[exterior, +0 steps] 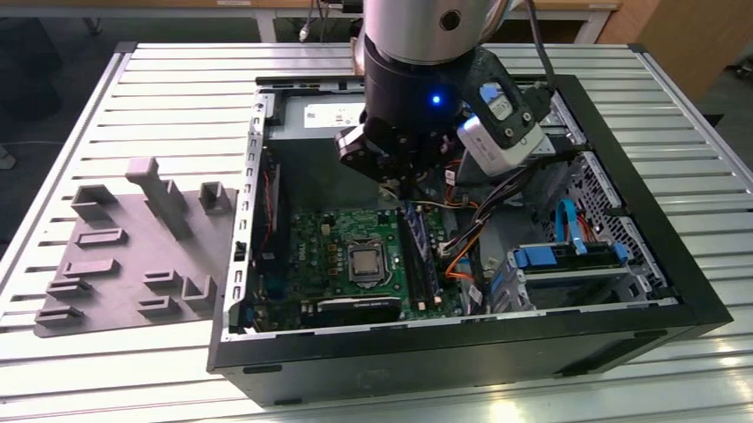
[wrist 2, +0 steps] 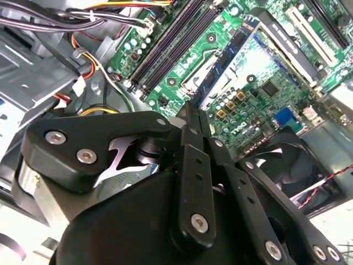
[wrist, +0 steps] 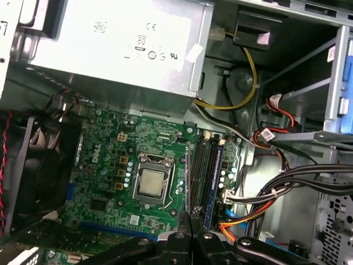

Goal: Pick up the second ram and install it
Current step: 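Insert the second ram into the second slot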

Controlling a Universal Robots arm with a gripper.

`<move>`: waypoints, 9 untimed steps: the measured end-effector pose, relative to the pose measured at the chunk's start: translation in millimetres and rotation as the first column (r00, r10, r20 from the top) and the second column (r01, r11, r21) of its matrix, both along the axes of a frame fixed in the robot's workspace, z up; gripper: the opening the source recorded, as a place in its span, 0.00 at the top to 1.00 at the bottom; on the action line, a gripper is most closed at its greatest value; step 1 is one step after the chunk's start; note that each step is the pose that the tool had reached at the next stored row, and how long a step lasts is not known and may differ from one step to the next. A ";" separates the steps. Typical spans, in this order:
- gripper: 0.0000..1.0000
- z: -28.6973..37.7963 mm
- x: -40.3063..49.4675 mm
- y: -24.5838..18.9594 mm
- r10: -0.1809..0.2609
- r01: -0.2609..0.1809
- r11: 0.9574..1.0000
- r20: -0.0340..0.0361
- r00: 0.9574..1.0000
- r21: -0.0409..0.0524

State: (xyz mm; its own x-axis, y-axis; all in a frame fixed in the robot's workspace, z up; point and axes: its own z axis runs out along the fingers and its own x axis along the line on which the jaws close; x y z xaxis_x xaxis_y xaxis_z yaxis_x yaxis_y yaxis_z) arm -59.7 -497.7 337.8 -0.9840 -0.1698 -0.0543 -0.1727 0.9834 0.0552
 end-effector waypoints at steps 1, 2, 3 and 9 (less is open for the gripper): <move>0.88 0.0 0.0 0.0 -0.009 0.009 1.000 0.000 1.000 0.000; 0.88 -0.1 0.0 0.0 -0.017 0.017 1.000 0.000 1.000 0.000; 0.88 -0.1 0.0 0.0 -0.026 0.026 1.000 0.000 1.000 0.000; 0.88 -0.1 0.0 0.0 -0.038 0.038 0.999 0.000 0.999 0.000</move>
State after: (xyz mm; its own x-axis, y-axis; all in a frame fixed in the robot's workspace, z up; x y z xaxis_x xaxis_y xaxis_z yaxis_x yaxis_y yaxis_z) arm -59.7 -497.8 337.8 -0.9897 -0.1321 -0.0543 -0.1351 0.9893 0.0551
